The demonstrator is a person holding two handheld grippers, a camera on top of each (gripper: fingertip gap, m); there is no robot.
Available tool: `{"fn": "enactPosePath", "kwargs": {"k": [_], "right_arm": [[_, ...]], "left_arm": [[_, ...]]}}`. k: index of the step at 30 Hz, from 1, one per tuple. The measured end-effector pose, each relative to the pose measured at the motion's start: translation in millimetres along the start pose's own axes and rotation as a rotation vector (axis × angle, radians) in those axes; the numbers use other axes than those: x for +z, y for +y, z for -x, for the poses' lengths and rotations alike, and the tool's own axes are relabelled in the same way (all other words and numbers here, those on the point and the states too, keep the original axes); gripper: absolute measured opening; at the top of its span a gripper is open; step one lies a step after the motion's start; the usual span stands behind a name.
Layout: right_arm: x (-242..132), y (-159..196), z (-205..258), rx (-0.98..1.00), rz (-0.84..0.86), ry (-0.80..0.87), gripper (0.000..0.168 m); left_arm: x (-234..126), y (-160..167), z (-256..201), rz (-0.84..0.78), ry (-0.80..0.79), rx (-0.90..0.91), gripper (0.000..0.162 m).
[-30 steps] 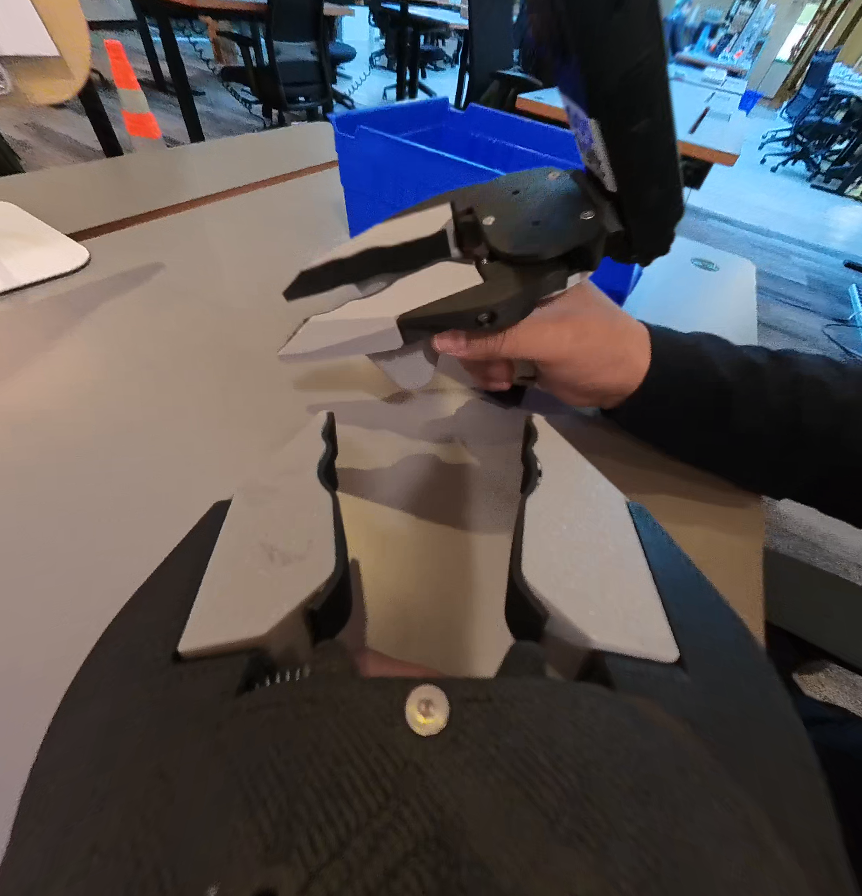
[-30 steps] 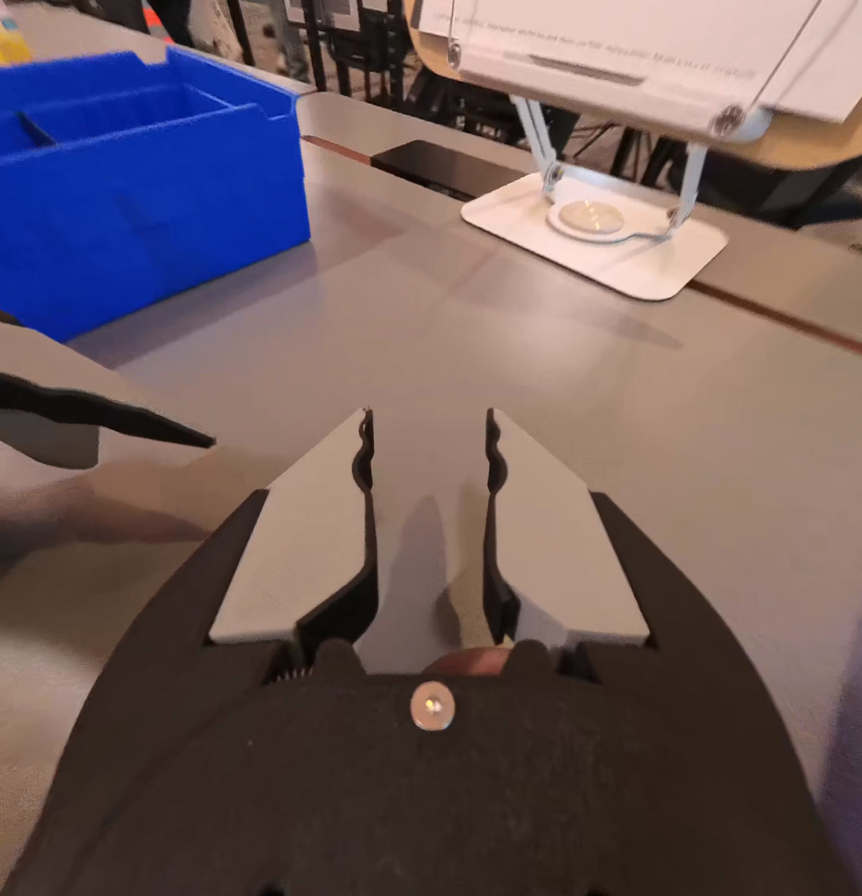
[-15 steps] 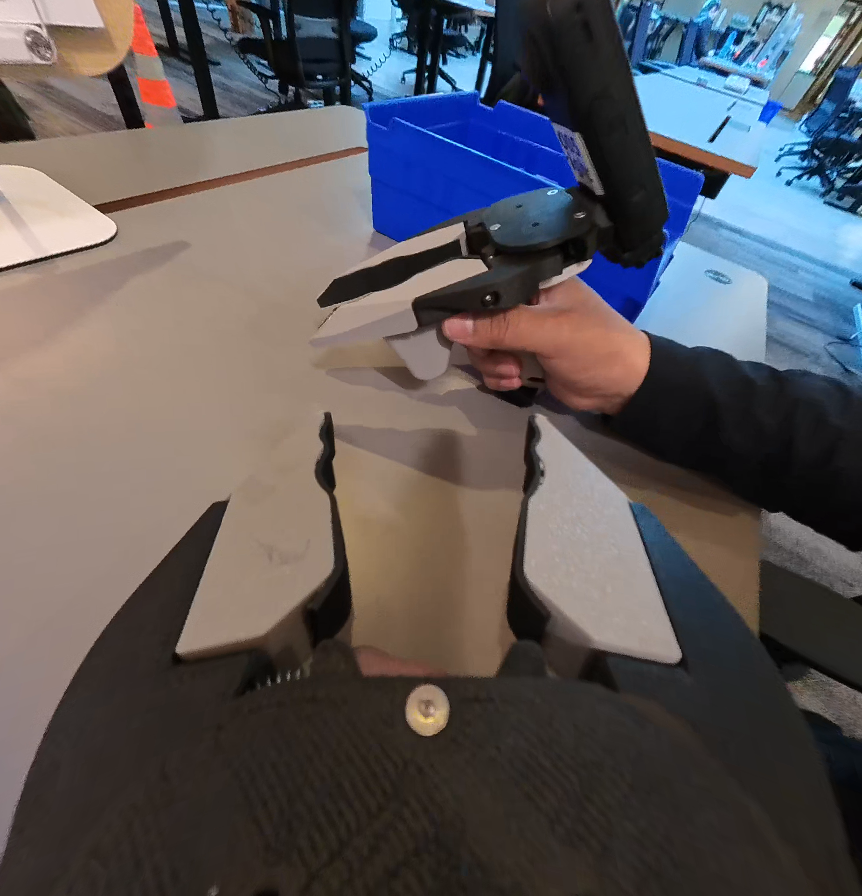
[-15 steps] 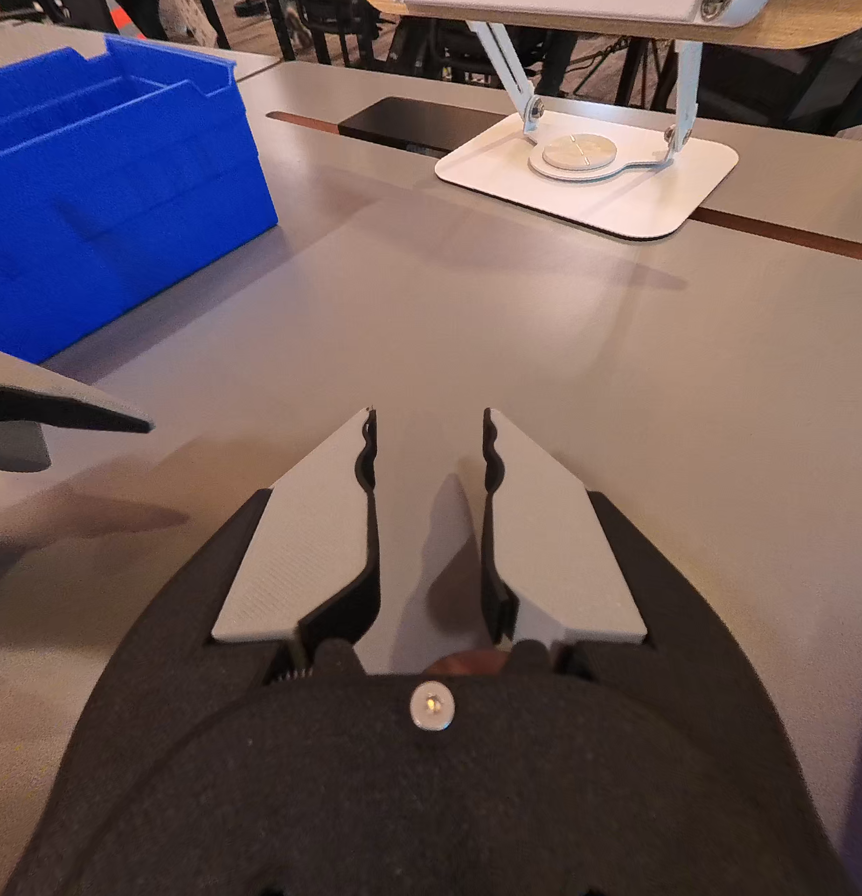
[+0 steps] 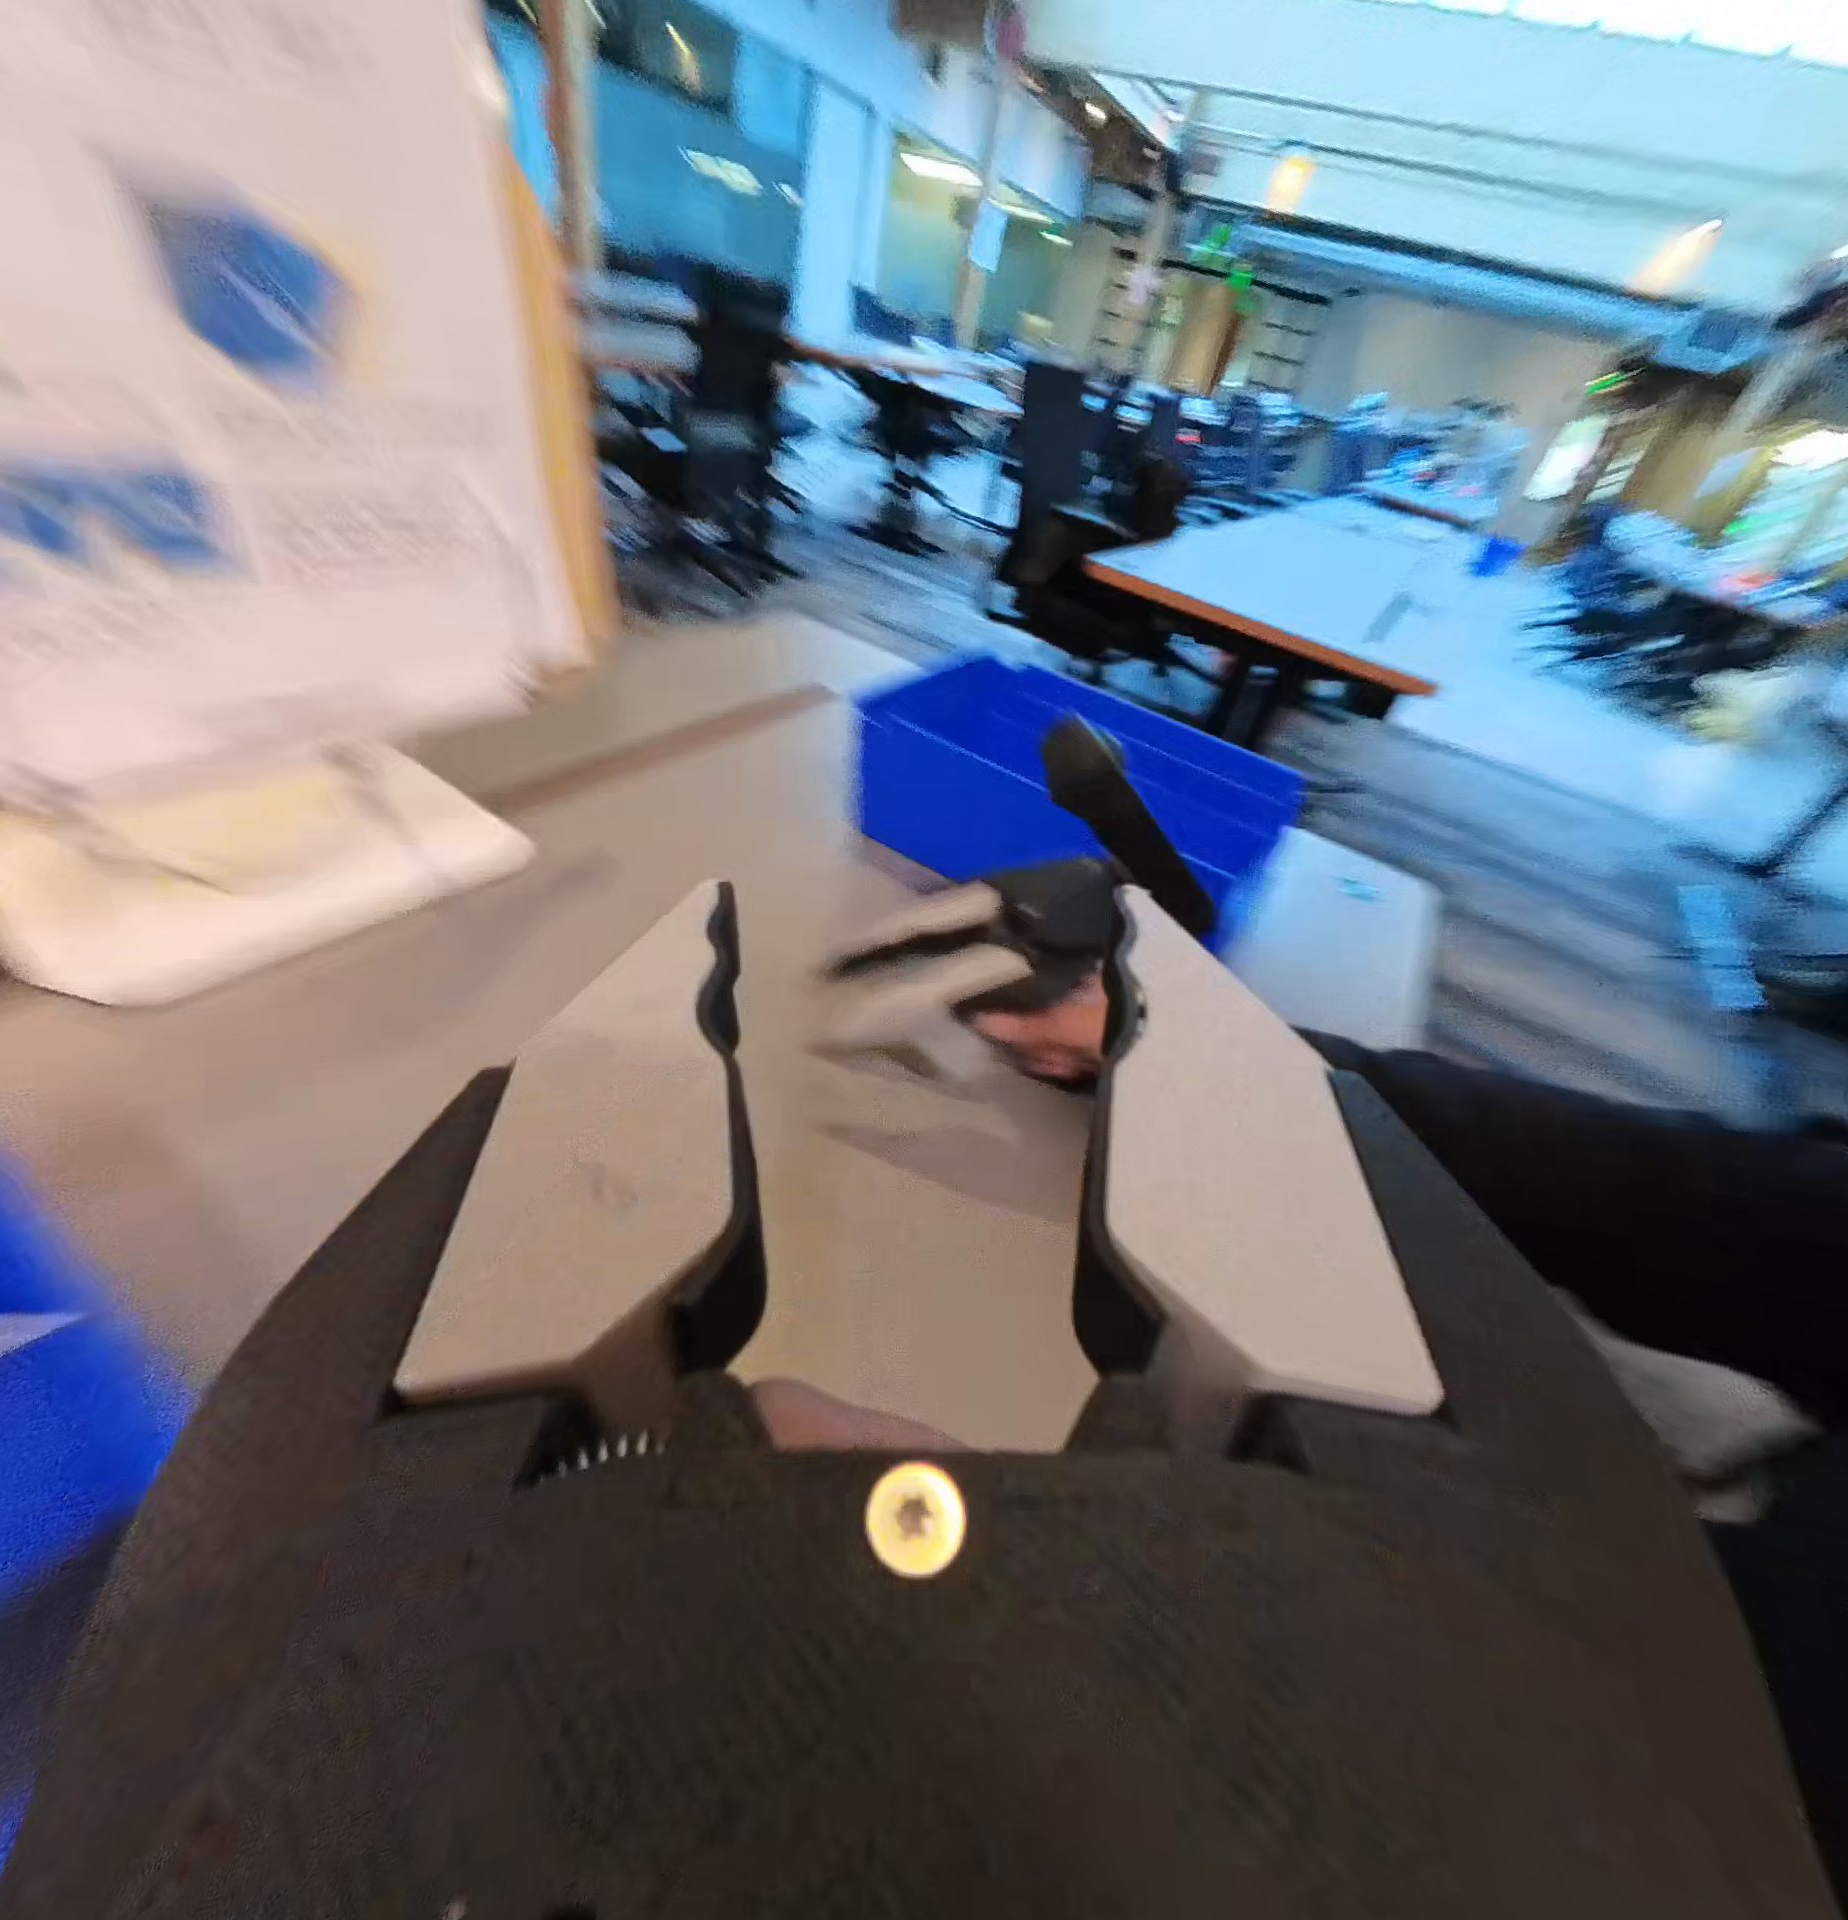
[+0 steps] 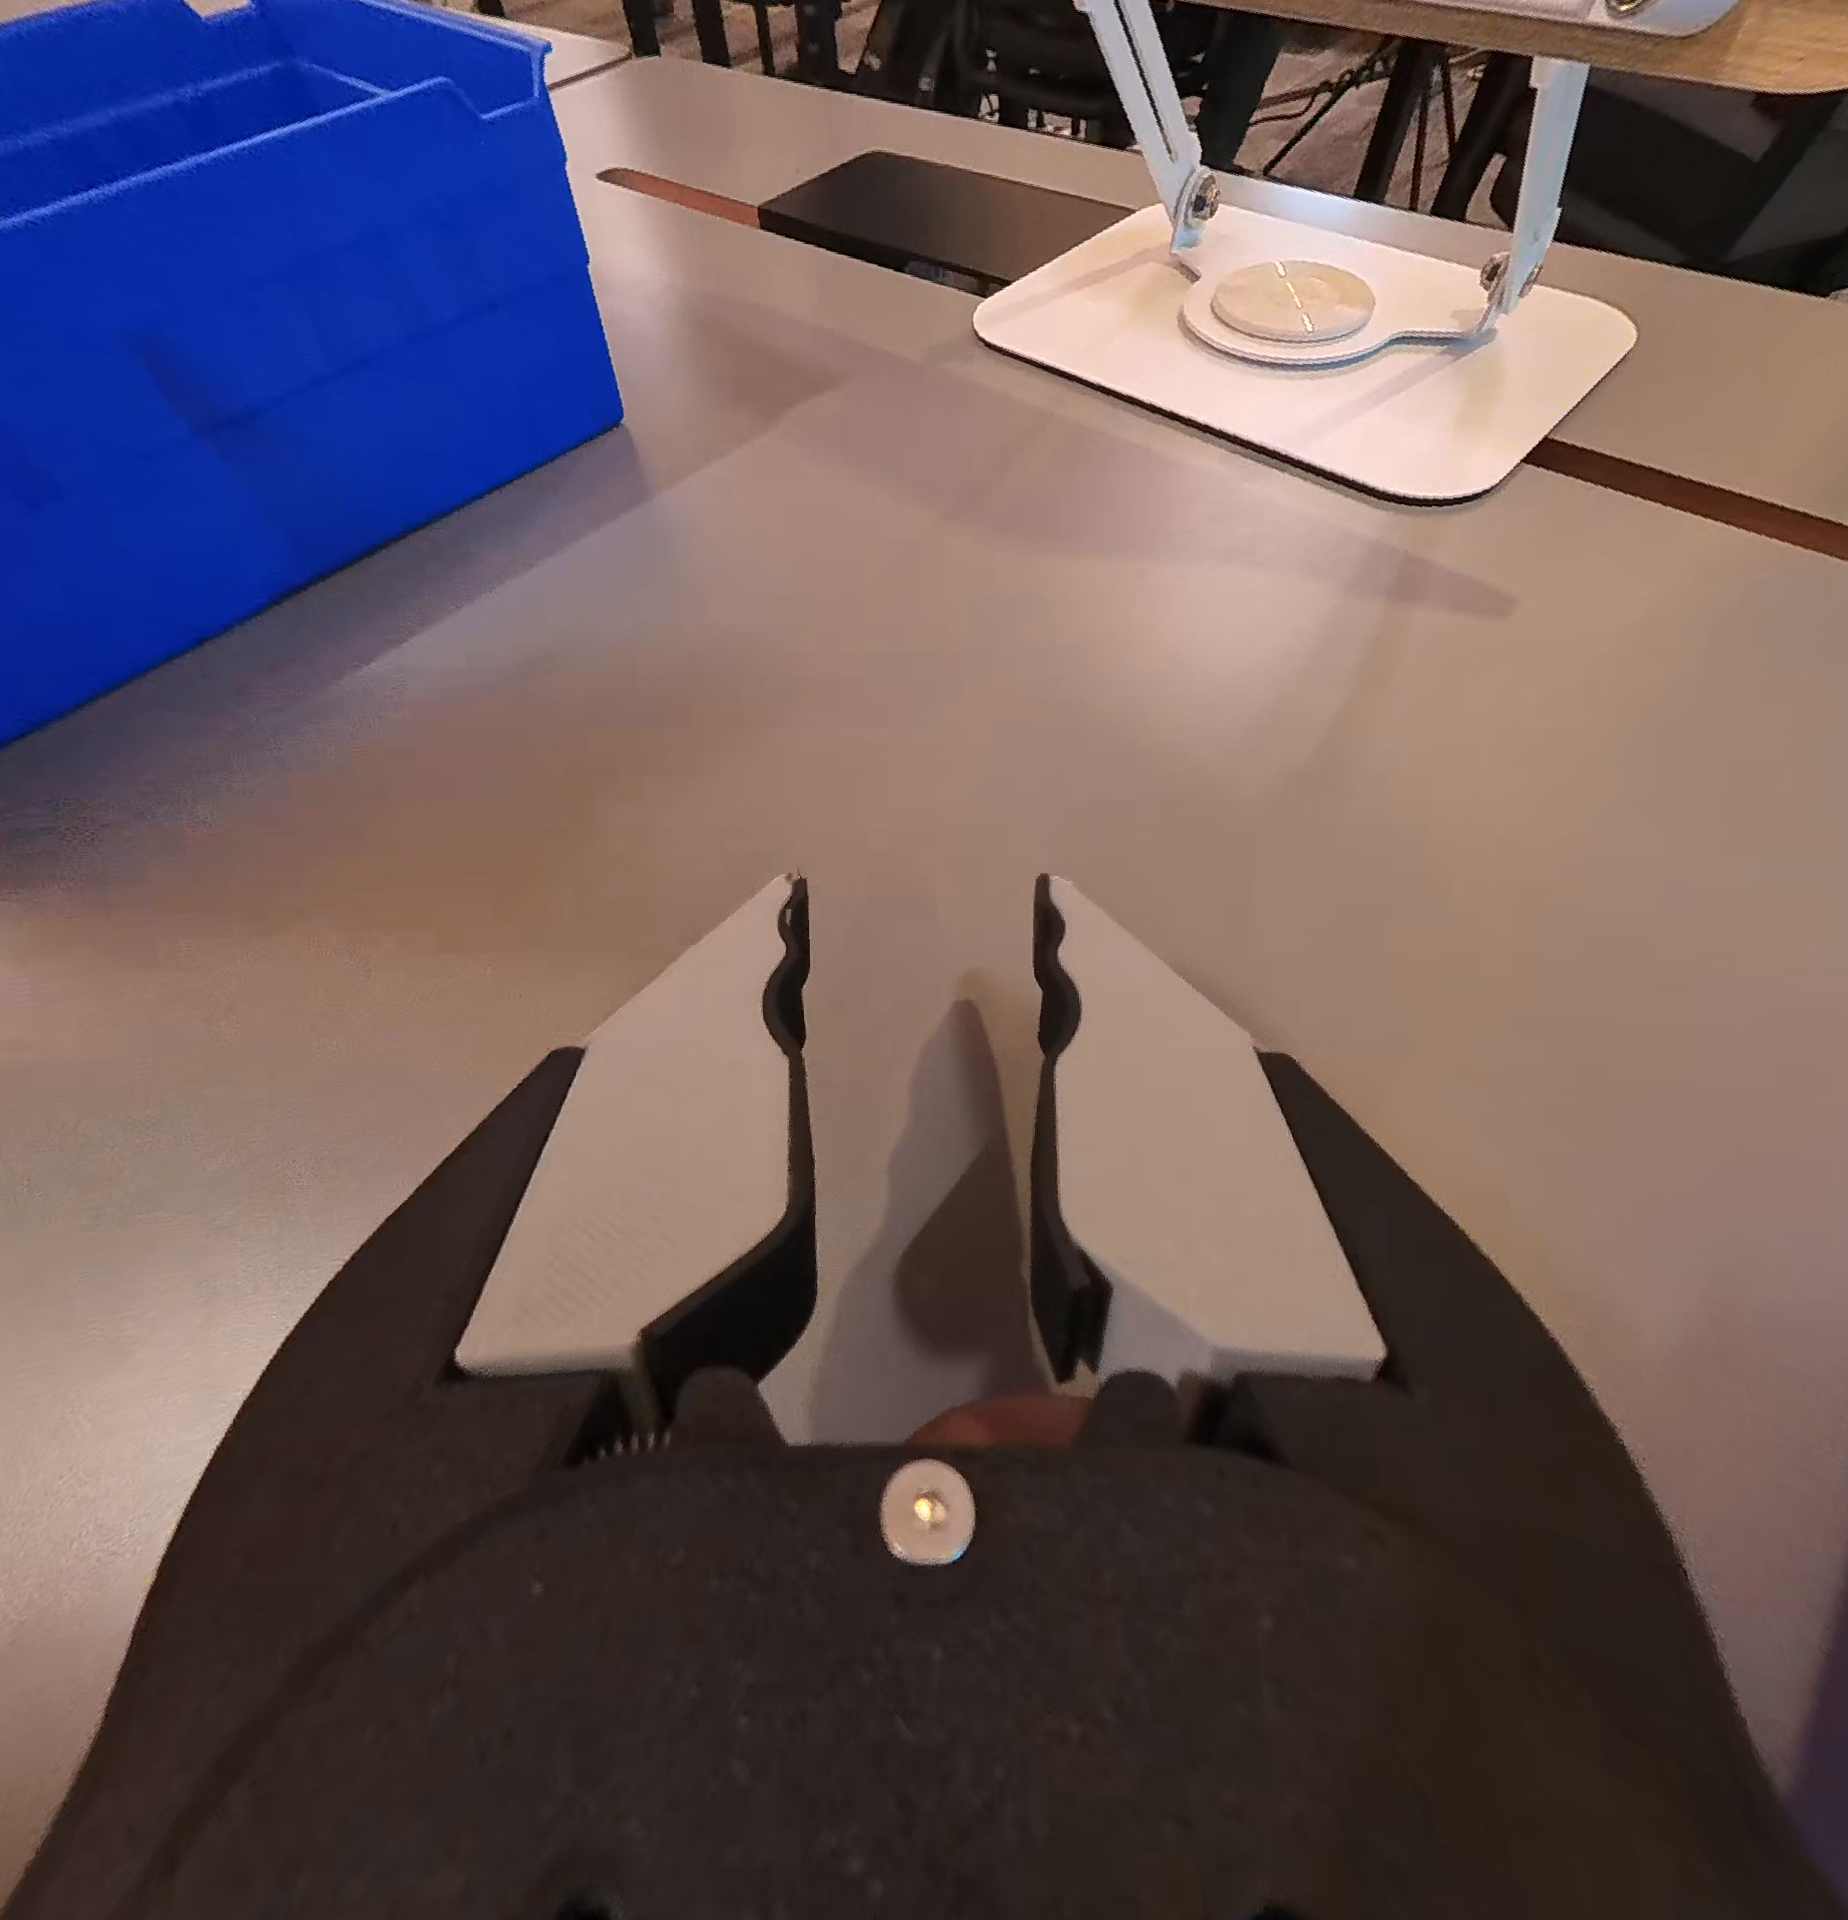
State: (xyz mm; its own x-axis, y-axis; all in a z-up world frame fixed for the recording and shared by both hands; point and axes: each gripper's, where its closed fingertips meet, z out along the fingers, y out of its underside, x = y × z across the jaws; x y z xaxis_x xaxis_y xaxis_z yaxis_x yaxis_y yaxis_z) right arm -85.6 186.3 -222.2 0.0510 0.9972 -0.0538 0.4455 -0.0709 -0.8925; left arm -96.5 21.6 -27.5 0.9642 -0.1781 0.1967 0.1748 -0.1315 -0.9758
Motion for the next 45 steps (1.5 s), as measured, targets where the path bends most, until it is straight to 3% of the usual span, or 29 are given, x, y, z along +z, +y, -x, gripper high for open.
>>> {"fn": "enactPosePath", "kwargs": {"k": [1,3,5,8,10,13,16,21,23,25,26,28,30,36,45], "right_arm": [[0.0,0.4,0.8,0.0,0.002,-0.006,0.04],[-0.1,1.6,3.3,-0.002,0.008,-0.023,0.041],[-0.3,4.0,6.9,-0.007,0.022,-0.04,0.042],[-0.4,5.7,9.2,-0.023,0.032,-0.039,0.042],[0.4,6.6,9.4,-0.027,0.039,-0.037,0.042],[0.9,7.2,9.3,-0.021,0.044,-0.042,0.042],[0.6,6.7,9.2,-0.013,0.041,-0.046,0.041],[1.1,7.5,11.0,-0.014,0.047,-0.06,0.04],[0.9,7.4,12.3,-0.017,0.046,-0.067,0.039],[0.7,7.4,13.7,-0.02,0.046,-0.075,0.039],[0.6,7.5,14.5,-0.021,0.046,-0.079,0.039],[0.6,7.5,15.3,-0.024,0.046,-0.083,0.038],[0.4,7.4,16.0,-0.025,0.045,-0.087,0.037],[-0.1,7.9,19.3,-0.02,0.047,-0.103,0.036],[-2.8,5.9,21.1,0.008,0.028,-0.12,0.034]], "left_arm": [[-20.4,-26.2,19.1,-0.013,-0.073,0.088,0.063],[-48.3,-45.8,67.5,0.115,-0.202,0.179,0.043],[-58.5,-41.7,114.4,0.276,-0.255,0.208,0.058],[-52.9,-11.1,177.5,0.469,-0.233,0.416,0.043],[-43.9,18.3,211.8,0.556,-0.195,0.545,0.021],[-25.2,60.4,238.5,0.632,-0.093,0.651,0.01],[-17.8,97.0,272.9,0.796,-0.095,0.781,0.0],[-5.1,138.7,289.5,0.957,-0.02,0.835,0.002],[-2.7,150.6,289.1,0.995,0.025,0.832,0.009],[-3.7,163.0,288.4,1.052,0.063,0.796,0.034],[-2.4,166.3,291.5,1.068,0.057,0.794,0.036],[2.2,169.2,300.0,1.068,0.026,0.828,0.017],[2.7,176.5,305.1,1.09,0.021,0.848,0.009],[5.5,177.1,307.2,1.084,-0.023,0.825,0.008],[-4.5,180.5,304.9,1.222,0.01,0.67,0.008]]}}
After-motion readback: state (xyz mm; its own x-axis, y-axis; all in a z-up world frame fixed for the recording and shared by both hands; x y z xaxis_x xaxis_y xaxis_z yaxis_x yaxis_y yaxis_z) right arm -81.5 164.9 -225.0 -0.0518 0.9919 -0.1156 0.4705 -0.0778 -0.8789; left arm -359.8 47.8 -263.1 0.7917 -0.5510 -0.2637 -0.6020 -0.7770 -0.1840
